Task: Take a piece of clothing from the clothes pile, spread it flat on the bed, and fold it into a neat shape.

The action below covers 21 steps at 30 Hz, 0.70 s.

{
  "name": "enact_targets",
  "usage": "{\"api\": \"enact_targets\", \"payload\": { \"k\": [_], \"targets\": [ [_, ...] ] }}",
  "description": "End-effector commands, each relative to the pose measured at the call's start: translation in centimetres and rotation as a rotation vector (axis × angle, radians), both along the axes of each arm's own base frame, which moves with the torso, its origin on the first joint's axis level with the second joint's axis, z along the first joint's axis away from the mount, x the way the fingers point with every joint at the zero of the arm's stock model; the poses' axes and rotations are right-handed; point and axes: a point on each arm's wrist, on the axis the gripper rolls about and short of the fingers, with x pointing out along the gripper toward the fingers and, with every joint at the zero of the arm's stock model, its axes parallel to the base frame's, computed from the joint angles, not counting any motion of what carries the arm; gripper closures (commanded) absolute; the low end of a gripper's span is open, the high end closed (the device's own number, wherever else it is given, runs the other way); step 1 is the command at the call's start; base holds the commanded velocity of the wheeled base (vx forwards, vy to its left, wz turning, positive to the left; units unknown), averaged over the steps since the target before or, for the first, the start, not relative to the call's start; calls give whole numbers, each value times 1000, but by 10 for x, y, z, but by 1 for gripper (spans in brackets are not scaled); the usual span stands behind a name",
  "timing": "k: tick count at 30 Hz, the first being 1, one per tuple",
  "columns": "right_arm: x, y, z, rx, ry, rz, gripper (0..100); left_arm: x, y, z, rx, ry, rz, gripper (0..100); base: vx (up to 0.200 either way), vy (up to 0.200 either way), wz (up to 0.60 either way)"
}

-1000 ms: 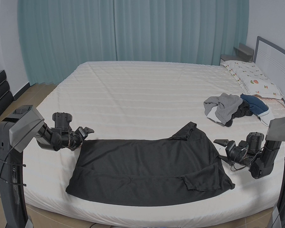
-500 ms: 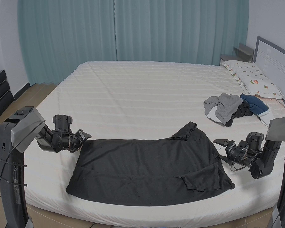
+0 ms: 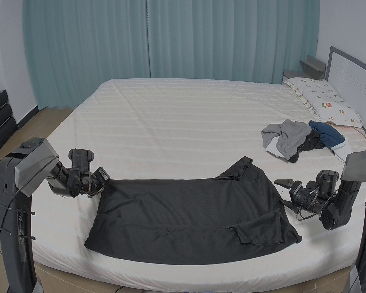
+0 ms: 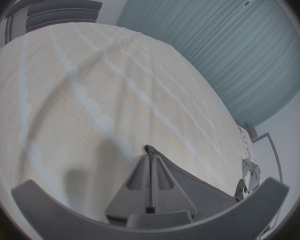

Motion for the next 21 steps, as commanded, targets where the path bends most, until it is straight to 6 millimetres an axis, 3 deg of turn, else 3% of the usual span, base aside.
{"api": "enact_targets", "payload": {
  "k": [1, 5, 15, 21],
  "targets": [
    [0, 0, -1, -5, 0, 1, 0, 0, 1, 2, -6, -13, 4, 100, 0, 0, 0],
    [5, -1, -2, -40, -26, 14, 0, 0, 2, 4, -35, -49, 8, 100, 0, 0, 0],
    [27, -2, 27, -71, -97, 21, 0, 2, 2, 6, -84, -92, 40, 100, 0, 0, 0],
    [47, 4, 28, -281, -77, 94, 0, 0, 2, 3, -81, -82, 39, 100, 0, 0, 0]
  ]
}}
